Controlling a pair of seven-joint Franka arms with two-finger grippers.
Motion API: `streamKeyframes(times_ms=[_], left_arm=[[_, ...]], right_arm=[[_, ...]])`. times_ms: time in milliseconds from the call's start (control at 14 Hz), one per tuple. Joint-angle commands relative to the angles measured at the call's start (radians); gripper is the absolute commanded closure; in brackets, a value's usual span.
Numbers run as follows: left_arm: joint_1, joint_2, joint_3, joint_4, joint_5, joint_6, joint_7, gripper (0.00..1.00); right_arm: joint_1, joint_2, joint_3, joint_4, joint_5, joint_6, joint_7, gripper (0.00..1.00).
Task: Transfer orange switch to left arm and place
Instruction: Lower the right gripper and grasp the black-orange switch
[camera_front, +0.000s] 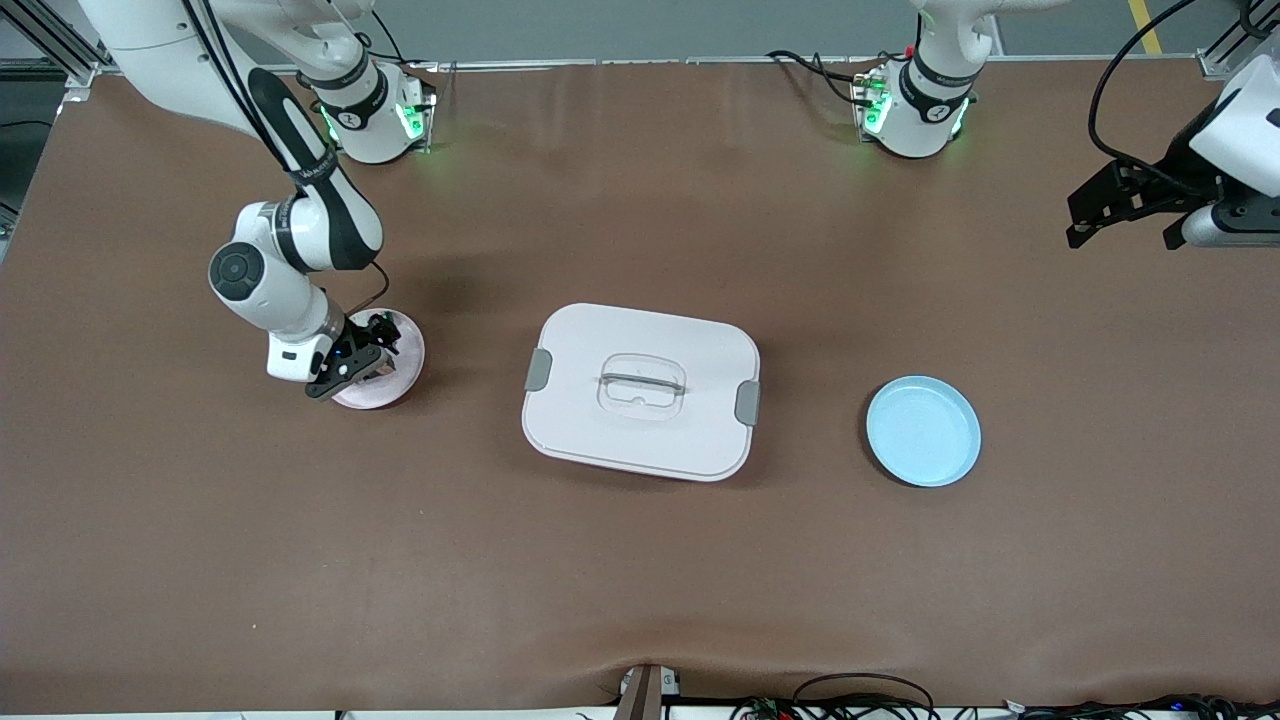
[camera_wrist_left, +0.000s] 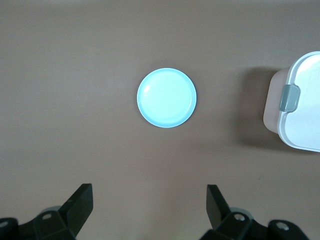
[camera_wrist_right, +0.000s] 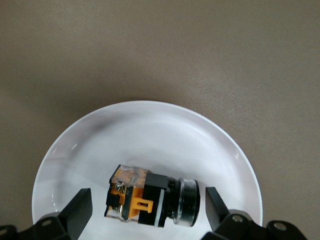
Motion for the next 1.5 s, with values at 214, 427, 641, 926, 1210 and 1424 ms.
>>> streamKeyframes(times_ms=[214, 427, 641, 926, 1210, 1424], left_arm=[[-0.001, 0.006, -0.019, 0.015, 0.038, -0.008, 0.018, 0.00], [0.002, 0.006, -0.033, 0.014, 0.040, -0.009, 0.015, 0.00], [0.009, 0.005, -0.033, 0.014, 0.050, -0.011, 0.017, 0.00], [0.002, 0.006, -0.034, 0.014, 0.066, -0.011, 0.015, 0.00], [0.002, 0.006, -0.034, 0.012, 0.066, -0.011, 0.015, 0.00], [0.002, 0.006, -0.034, 0.012, 0.066, -0.011, 0.017, 0.00]], right_arm=[[0.000, -0.004, 0.004, -0.013, -0.007, 0.015, 0.028, 0.00], [0.003, -0.005, 0.004, -0.022, -0.005, 0.022, 0.074, 0.00], [0.019, -0.005, 0.004, -0.020, -0.007, 0.022, 0.074, 0.00], [0.026, -0.007, 0.004, -0.017, -0.012, 0.005, 0.053, 0.68], [0.010, -0.007, 0.004, -0.017, -0.010, 0.002, 0.033, 1.00], [-0.006, -0.022, 0.004, -0.004, -0.010, -0.046, 0.016, 1.00]])
